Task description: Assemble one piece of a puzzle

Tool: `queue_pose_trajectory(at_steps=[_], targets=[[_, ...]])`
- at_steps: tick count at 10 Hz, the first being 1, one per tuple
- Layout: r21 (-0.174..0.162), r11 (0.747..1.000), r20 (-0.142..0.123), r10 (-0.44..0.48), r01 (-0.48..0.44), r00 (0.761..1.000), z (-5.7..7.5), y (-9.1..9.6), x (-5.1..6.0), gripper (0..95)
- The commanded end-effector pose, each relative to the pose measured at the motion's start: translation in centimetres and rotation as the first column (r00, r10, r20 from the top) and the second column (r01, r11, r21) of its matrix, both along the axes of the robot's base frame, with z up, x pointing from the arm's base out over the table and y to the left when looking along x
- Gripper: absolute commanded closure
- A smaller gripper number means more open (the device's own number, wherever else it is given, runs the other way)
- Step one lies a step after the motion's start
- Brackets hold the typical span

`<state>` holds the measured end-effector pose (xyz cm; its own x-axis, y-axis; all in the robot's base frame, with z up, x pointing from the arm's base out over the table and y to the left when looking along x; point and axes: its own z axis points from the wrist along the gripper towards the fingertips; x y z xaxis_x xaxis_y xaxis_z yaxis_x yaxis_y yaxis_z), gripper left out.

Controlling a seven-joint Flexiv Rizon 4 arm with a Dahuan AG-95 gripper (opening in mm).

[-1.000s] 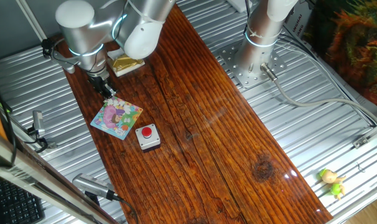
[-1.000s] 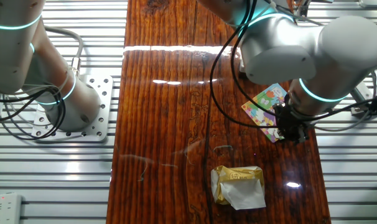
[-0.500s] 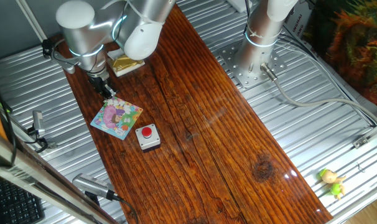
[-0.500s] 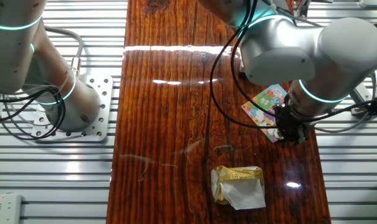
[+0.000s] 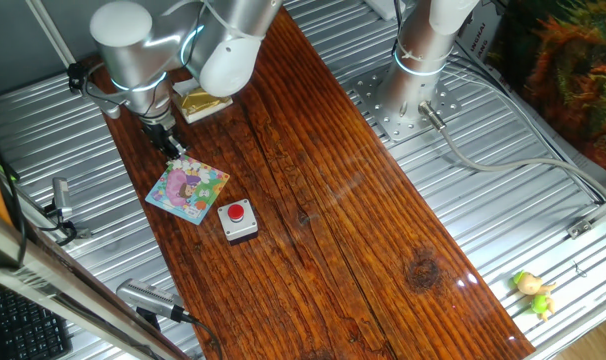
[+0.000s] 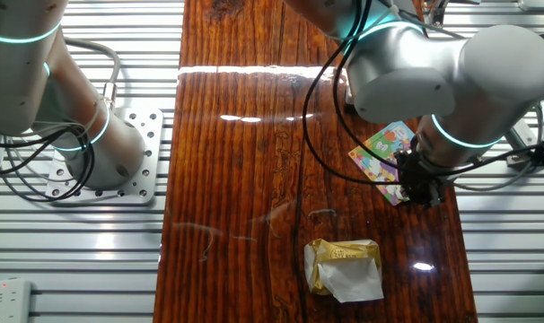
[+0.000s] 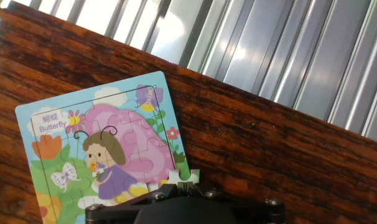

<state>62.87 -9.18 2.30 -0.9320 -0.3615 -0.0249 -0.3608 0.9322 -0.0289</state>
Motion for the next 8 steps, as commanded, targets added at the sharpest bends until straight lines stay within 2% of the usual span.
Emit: queue_pose_trajectory(at_steps=[1, 8], targets=[[-0.001, 1.000, 0.000, -0.004, 0.004, 1.000, 0.00, -0.01, 0.09, 95.0], [0.000, 1.000, 0.002, -0.016, 0.016, 1.000, -0.30, -0.04, 0.17, 95.0]])
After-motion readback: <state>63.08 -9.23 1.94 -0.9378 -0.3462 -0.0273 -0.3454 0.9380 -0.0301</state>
